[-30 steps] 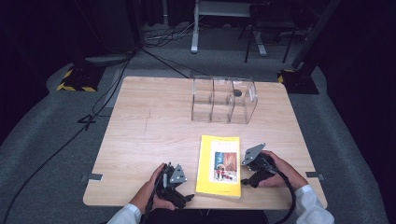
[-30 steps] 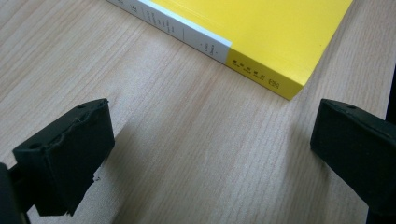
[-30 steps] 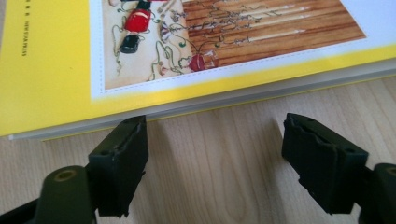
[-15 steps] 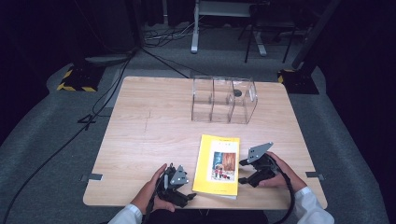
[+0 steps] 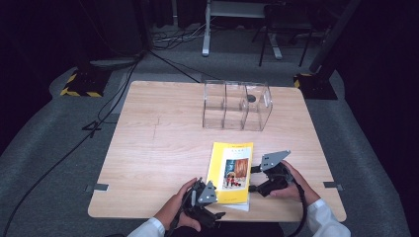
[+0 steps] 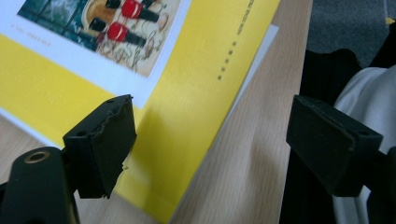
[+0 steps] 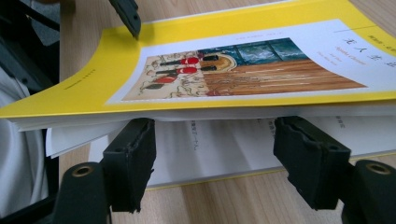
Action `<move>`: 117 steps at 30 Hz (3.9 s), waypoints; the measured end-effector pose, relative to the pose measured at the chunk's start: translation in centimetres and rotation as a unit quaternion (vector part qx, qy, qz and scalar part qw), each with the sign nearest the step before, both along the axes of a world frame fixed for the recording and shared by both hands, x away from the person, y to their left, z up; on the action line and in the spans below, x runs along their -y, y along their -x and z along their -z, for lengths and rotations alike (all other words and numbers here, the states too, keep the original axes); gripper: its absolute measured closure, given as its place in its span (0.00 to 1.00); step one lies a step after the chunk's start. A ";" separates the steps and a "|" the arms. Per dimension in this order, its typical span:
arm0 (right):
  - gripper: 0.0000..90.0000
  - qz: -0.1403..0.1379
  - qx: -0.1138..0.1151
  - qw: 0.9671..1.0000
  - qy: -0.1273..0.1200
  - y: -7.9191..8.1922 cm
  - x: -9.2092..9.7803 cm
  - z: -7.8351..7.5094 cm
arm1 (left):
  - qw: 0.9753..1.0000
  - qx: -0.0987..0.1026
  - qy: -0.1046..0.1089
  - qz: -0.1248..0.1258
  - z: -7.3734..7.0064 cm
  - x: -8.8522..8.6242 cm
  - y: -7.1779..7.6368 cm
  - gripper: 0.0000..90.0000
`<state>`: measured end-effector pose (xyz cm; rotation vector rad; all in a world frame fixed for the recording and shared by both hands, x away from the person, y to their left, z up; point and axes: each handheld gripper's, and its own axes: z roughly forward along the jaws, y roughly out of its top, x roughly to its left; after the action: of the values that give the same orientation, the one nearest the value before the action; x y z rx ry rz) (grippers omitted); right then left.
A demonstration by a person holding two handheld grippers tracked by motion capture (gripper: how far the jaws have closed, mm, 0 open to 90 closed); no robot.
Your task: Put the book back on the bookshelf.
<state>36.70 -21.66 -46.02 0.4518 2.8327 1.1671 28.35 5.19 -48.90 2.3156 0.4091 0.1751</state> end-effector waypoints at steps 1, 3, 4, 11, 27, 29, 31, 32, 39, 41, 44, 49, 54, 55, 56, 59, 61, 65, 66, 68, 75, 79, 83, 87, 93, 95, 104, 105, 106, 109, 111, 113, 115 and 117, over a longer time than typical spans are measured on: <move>0.34 0.001 -0.001 1.000 -0.002 0.0 0.0 0.0 | 1.000 0.001 0.001 -0.002 0.0 0.3 0.0 0.18; 0.34 0.003 0.002 1.000 -0.003 0.1 0.0 -0.2 | 1.000 0.011 -0.003 -0.007 0.0 1.0 0.1 0.18; 0.34 0.005 0.002 1.000 -0.005 0.2 -0.1 -0.2 | 1.000 0.013 -0.005 -0.008 0.0 1.3 0.2 0.18; 0.34 0.004 -0.003 1.000 -0.025 0.4 0.0 -0.8 | 0.999 0.042 -0.006 -0.028 -0.1 2.9 0.6 0.22; 0.34 0.025 0.003 0.998 -0.049 0.7 -0.6 -1.3 | 0.996 0.077 0.007 -0.045 -1.1 2.4 0.8 0.62; 0.33 0.027 -0.001 0.998 -0.055 0.6 -0.6 -1.3 | 0.995 0.085 0.007 -0.044 -1.4 2.2 1.1 0.69; 0.33 0.030 -0.003 0.998 -0.059 0.6 -0.5 -1.2 | 0.995 0.094 0.009 -0.044 -1.6 2.0 1.1 0.74; 0.33 0.032 -0.004 0.998 -0.061 0.6 -0.5 -1.2 | 0.994 0.098 0.012 -0.046 -1.8 1.9 1.2 0.75; 0.33 0.035 -0.004 0.997 -0.074 0.5 -0.4 -1.2 | 0.992 0.108 0.025 -0.059 -2.5 0.5 1.3 0.86; 0.33 0.033 -0.006 0.997 -0.071 0.5 -0.4 -1.2 | 0.992 0.109 0.026 -0.057 -2.5 0.3 1.2 0.87; 0.32 0.020 0.008 0.998 -0.056 0.9 -0.5 -1.2 | 0.993 0.094 0.031 -0.061 -2.4 -0.7 0.9 0.90; 0.33 -0.008 0.032 0.998 -0.059 1.8 0.1 -2.2 | 0.994 0.081 0.044 -0.060 -2.4 -2.9 0.4 0.93; 0.31 -0.029 0.098 0.992 -0.074 2.8 -1.4 -3.8 | 0.996 0.061 0.050 -0.040 -2.4 -4.6 -0.2 0.93; 0.31 -0.037 0.106 0.991 -0.075 2.9 -1.9 -3.9 | 0.996 0.059 0.050 -0.039 -2.3 -4.7 -0.2 0.93; 0.31 -0.045 0.111 0.990 -0.073 2.9 -2.3 -3.9 | 0.997 0.060 0.046 -0.032 -2.4 -4.9 -0.3 0.93; 0.30 -0.065 0.113 0.990 -0.057 2.3 -3.8 -3.4 | 0.997 0.053 0.049 -0.025 -2.4 -5.8 -0.5 0.93; 0.31 -0.072 0.107 0.990 -0.049 1.9 -4.3 -3.0 | 0.997 0.052 0.051 -0.023 -2.4 -6.3 -0.6 0.92; 0.39 -0.072 0.119 0.990 0.009 0.8 -5.7 -1.3 | 0.998 0.042 0.052 -0.014 -2.5 -8.0 -1.0 0.92; 0.42 -0.068 0.128 0.989 0.019 0.6 -5.8 -1.0 | 0.998 0.040 0.052 -0.015 -2.5 -8.3 -1.1 0.91; 0.50 -0.055 0.141 0.988 0.035 0.2 -5.8 -0.4 | 0.998 0.040 0.047 -0.014 -2.5 -9.0 -1.3 0.91; 0.74 -0.052 0.176 0.982 0.041 -0.7 -4.8 1.0 | 0.998 0.030 0.052 -0.029 -2.7 -11.6 -2.5 0.88; 0.83 -0.064 0.197 0.978 0.015 -0.3 -5.1 1.0 | 0.996 0.032 0.052 -0.061 -3.2 -13.1 -3.9 0.82; 0.88 -0.064 0.209 0.976 0.012 0.2 -6.2 0.7 | 0.993 0.037 0.033 -0.103 -3.7 -14.0 -4.8 0.71; 0.89 -0.063 0.208 0.976 0.016 0.4 -7.0 0.5 | 0.989 0.050 0.035 -0.132 -3.8 -13.8 -3.8 0.48; 0.89 -0.062 0.206 0.976 0.030 0.7 -7.6 0.4 | 0.985 0.091 0.025 -0.142 -5.2 -11.1 -1.9 0.32; 0.89 -0.063 0.204 0.976 0.037 0.8 -7.9 0.2 | 0.986 0.102 0.017 -0.130 -5.5 -9.3 -1.4 0.32; 0.87 -0.060 0.200 0.977 0.040 0.8 -8.3 0.1 | 0.980 0.106 -0.056 -0.158 -3.7 -6.2 -2.5 0.48; 0.85 -0.058 0.197 0.978 0.037 0.8 -8.3 0.1 | 0.982 0.098 -0.056 -0.152 -3.6 -6.4 -2.5 0.62; 0.85 -0.057 0.195 0.979 0.032 0.8 -8.2 0.1 | 0.983 0.098 -0.066 -0.137 -3.3 -6.7 -2.3 0.68; 0.82 -0.055 0.189 0.980 0.022 0.7 -8.2 0.0 | 0.984 0.099 -0.073 -0.127 -2.9 -7.1 -2.2 0.80; 0.77 -0.054 0.182 0.982 0.004 0.5 -8.0 0.1 | 0.986 0.095 -0.072 -0.117 -2.7 -7.5 -2.2 0.82; 0.67 -0.049 0.181 0.982 -0.003 0.0 -7.5 0.2 | 0.987 0.092 -0.068 -0.111 -2.6 -8.0 -2.3 0.82; 0.67 -0.046 0.178 0.983 -0.011 -0.8 -6.7 0.6 | 0.989 0.083 -0.054 -0.109 -2.7 -9.1 -2.6 0.82; 0.74 -0.045 0.181 0.982 -0.029 -1.5 -5.8 1.1 | 0.991 0.072 -0.037 -0.106 -2.7 -10.0 -3.0 0.83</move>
<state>38.17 -15.84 -47.16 0.0985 2.5320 1.2076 31.31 15.16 -46.16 2.3102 0.5835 0.4664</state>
